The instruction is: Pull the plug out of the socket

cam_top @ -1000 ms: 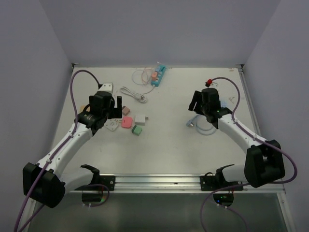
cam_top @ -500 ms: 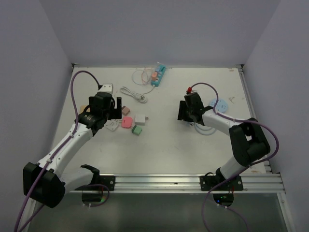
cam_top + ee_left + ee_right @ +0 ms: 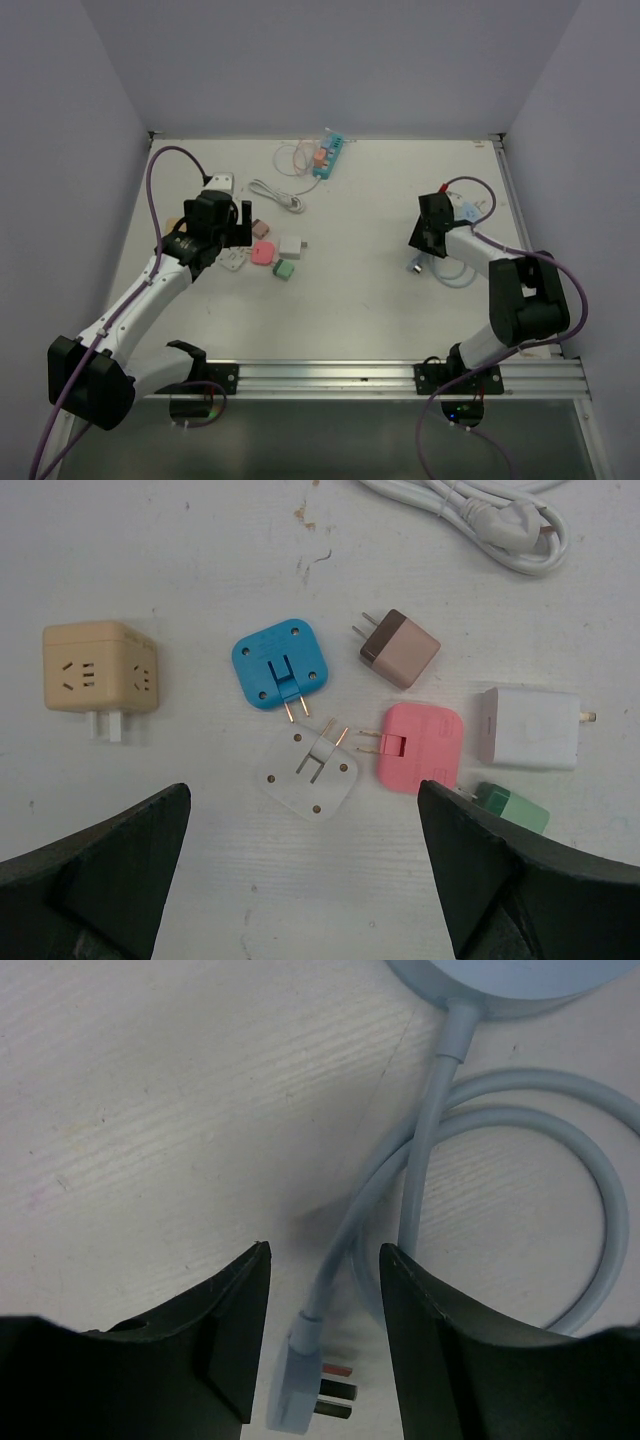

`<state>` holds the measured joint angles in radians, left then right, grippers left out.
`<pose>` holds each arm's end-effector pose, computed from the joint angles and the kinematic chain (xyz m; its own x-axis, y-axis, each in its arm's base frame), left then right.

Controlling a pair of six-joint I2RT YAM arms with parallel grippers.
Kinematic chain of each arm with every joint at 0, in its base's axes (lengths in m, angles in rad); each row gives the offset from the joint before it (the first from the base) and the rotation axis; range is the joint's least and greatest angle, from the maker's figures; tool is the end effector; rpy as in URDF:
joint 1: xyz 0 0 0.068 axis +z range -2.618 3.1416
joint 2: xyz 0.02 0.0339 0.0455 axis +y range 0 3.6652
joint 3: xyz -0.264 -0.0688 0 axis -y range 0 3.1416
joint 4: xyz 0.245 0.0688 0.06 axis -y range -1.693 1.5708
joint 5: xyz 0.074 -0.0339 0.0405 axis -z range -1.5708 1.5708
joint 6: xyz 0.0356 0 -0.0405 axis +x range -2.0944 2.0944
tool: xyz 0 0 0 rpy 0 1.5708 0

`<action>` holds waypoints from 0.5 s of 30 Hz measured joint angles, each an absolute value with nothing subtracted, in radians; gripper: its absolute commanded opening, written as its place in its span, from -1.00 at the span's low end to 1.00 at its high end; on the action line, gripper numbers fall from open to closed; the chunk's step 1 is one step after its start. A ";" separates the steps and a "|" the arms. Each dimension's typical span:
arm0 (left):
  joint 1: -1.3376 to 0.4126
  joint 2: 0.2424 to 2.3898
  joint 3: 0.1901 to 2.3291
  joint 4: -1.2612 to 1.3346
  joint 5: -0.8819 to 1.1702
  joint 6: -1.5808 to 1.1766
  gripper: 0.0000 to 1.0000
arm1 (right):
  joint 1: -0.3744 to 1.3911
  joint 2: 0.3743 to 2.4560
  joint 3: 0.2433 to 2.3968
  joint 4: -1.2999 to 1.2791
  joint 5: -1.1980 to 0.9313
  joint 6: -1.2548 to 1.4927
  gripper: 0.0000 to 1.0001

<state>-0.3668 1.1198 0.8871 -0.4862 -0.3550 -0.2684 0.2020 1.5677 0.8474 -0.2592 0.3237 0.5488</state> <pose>0.2266 -0.0738 0.2823 -0.6172 -0.0293 -0.7863 -0.0742 0.9970 0.0211 0.2991 0.0497 0.1715 -0.7025 0.3610 -0.6133 0.4102 0.9096 0.0655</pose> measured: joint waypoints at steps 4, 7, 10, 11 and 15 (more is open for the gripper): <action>-0.367 1.120 0.887 -0.486 -0.354 -0.268 0.99 | 0.213 1.565 0.849 -0.267 0.318 0.537 0.05; -0.367 1.120 0.887 -0.486 -0.354 -0.268 0.99 | 0.249 1.562 0.873 -0.269 0.305 0.505 0.06; -0.367 1.120 0.887 -0.486 -0.354 -0.268 0.99 | 0.321 1.570 0.941 -0.255 0.267 0.465 0.06; -0.367 1.120 0.887 -0.486 -0.354 -0.269 0.99 | 0.348 1.579 0.971 -0.240 0.252 0.456 0.06; -0.367 1.120 0.887 -0.486 -0.355 -0.269 0.99 | 0.438 1.663 1.092 -0.153 0.172 0.427 0.08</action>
